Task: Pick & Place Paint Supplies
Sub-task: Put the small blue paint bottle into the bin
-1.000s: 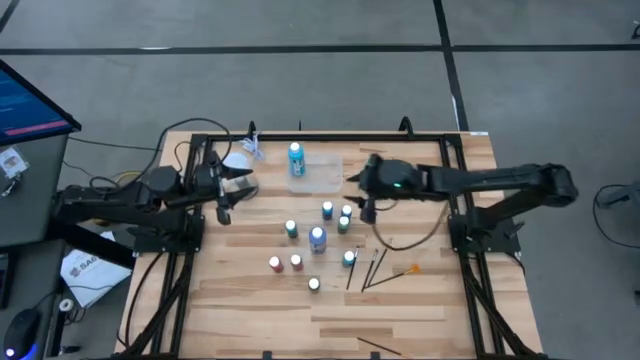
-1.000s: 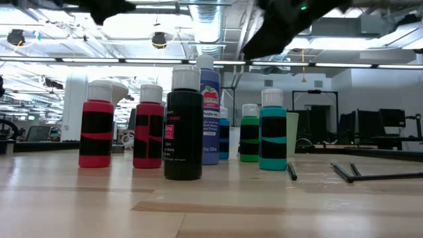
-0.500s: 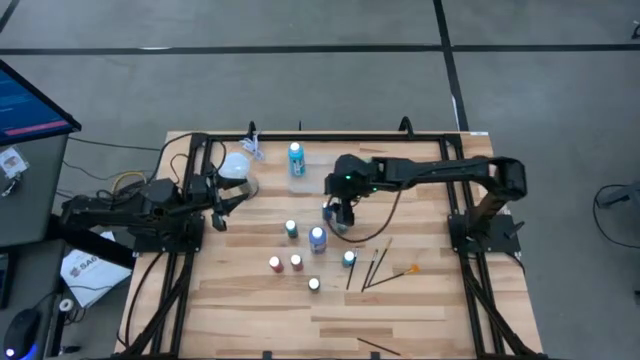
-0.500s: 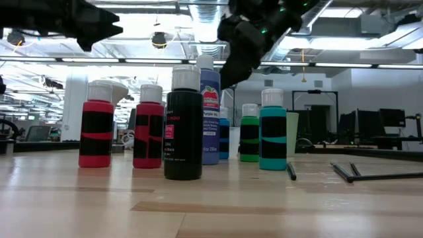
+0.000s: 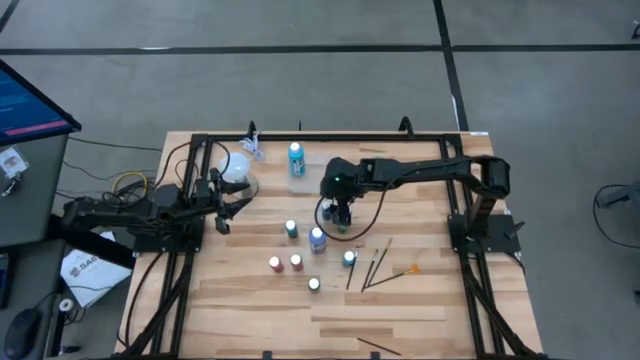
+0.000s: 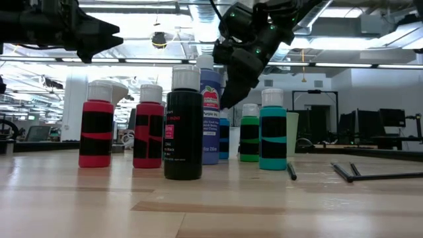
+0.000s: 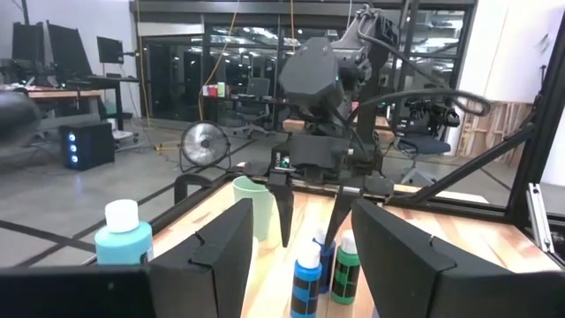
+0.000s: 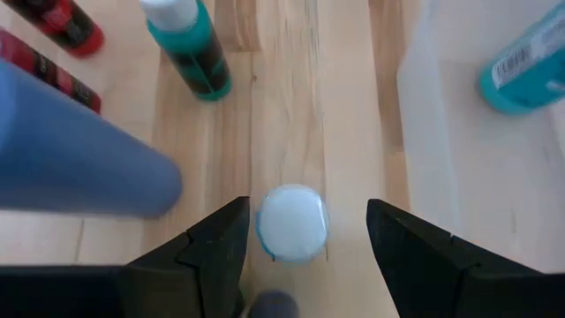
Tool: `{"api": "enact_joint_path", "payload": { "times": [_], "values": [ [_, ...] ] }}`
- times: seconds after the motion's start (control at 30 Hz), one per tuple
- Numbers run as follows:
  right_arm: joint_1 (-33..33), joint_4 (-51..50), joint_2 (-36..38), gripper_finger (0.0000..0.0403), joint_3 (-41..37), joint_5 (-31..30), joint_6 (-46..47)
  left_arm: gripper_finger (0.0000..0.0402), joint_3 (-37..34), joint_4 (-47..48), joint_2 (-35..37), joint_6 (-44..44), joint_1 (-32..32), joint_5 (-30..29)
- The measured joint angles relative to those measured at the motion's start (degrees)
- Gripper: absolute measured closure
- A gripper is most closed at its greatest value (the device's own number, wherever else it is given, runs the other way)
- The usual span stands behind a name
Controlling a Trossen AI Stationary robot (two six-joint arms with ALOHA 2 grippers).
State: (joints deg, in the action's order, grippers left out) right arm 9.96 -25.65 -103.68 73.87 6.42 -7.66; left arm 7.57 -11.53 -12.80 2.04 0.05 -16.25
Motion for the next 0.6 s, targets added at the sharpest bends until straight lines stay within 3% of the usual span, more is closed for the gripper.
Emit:
{"api": "enact_joint_path", "payload": {
  "times": [0.6],
  "values": [
    [0.2, 0.4, -3.6, 0.0178, 0.0, 0.0, -0.4, 0.0225, 0.0, -0.2, 0.0, 0.0, 0.0, 0.0]
  ]
}}
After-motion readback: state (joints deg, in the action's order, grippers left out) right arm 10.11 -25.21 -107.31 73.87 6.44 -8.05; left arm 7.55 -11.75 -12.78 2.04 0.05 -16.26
